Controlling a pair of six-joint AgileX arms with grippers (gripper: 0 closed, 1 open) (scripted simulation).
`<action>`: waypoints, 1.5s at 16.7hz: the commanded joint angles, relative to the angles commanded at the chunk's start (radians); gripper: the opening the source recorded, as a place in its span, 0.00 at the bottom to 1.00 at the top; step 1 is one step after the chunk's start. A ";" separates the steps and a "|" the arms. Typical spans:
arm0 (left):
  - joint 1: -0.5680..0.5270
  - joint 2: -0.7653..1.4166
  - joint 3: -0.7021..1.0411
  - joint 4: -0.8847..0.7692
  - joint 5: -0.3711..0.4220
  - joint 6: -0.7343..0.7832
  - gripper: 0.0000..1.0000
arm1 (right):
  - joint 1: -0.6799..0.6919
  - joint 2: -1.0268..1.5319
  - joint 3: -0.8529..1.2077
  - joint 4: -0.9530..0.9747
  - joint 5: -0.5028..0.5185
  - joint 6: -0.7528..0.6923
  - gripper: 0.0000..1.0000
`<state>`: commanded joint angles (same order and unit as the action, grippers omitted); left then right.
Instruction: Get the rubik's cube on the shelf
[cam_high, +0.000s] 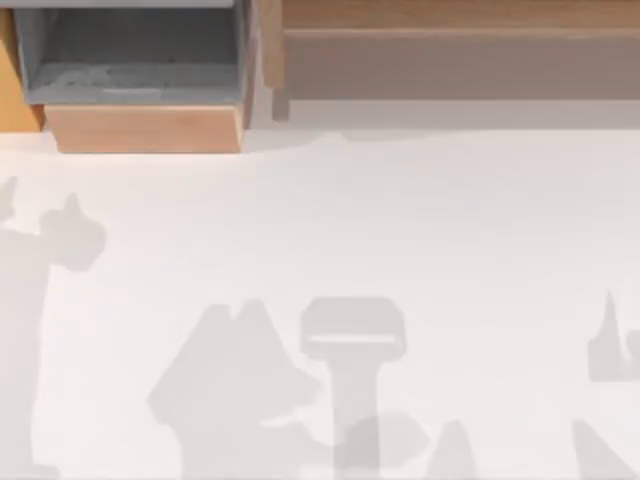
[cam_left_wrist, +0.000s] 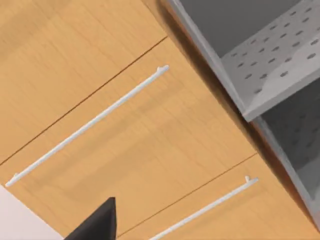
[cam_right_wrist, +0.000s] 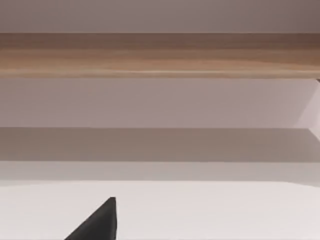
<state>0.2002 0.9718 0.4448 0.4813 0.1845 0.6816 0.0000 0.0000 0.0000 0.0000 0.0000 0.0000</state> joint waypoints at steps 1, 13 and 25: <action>0.019 0.099 0.048 0.052 0.021 0.069 1.00 | 0.000 0.000 0.000 0.000 0.000 0.000 1.00; 0.192 1.130 0.563 0.597 0.241 0.780 1.00 | 0.000 0.000 0.000 0.000 0.000 0.000 1.00; 0.212 1.313 0.666 0.685 0.275 0.902 1.00 | 0.000 0.000 0.000 0.000 0.000 0.000 1.00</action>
<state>0.4124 2.2846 1.1112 1.1668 0.4599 1.5840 0.0000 0.0000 0.0000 0.0000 0.0000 0.0000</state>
